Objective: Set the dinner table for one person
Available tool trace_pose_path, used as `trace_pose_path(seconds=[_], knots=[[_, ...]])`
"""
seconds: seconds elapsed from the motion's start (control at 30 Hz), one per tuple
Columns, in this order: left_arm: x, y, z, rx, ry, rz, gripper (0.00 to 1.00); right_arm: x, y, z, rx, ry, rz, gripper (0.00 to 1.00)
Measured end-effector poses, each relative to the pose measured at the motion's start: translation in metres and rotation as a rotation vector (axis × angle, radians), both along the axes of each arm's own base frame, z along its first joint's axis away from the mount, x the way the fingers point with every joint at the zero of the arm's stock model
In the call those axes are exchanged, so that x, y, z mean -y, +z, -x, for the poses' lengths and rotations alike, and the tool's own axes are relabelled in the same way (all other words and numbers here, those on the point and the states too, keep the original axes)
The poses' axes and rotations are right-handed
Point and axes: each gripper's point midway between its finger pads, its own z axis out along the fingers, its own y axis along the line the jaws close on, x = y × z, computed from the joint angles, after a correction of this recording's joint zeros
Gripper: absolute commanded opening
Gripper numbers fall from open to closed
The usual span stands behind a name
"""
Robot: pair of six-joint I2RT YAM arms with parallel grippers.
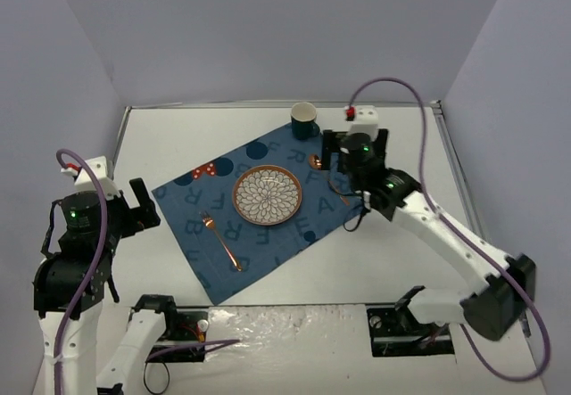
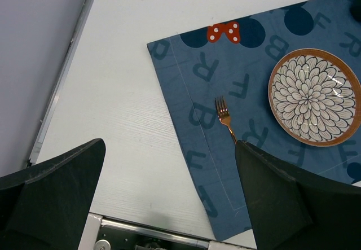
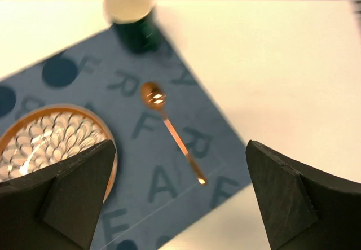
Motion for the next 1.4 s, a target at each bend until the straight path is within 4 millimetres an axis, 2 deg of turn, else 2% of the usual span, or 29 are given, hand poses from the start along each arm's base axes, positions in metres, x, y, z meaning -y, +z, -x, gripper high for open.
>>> trace_pose_path(seconds=[0.13, 0.3, 0.4, 0.47, 0.63, 0.77, 1.1, 1.4], knots=[[-0.002, 0.004, 0.004, 0.020, 0.003, -0.009, 0.97, 0.070, 0.064, 0.024, 0.171, -0.123, -0.059, 1.00], [-0.008, 0.010, 0.010, 0.051, 0.024, -0.031, 0.97, 0.137, 0.127, 0.081, 0.384, -0.254, -0.148, 1.00], [-0.011, 0.013, 0.014, 0.064, 0.040, -0.040, 0.97, 0.165, 0.135, 0.112, 0.458, -0.305, -0.176, 1.00], [-0.013, 0.011, 0.015, 0.067, 0.050, -0.045, 0.97, 0.177, 0.134, 0.124, 0.480, -0.328, -0.174, 1.00], [-0.016, -0.003, 0.014, 0.037, 0.066, -0.055, 0.97, 0.188, 0.116, 0.134, 0.463, -0.336, -0.100, 1.00], [-0.017, -0.005, 0.012, 0.028, 0.072, -0.060, 0.97, 0.191, 0.107, 0.137, 0.451, -0.331, -0.060, 1.00], [-0.020, -0.005, 0.006, 0.017, 0.087, -0.074, 0.97, 0.207, 0.107, 0.152, 0.494, -0.371, -0.067, 1.00], [-0.020, -0.003, 0.003, 0.026, 0.086, -0.072, 0.97, 0.210, 0.105, 0.154, 0.494, -0.389, -0.062, 1.00]])
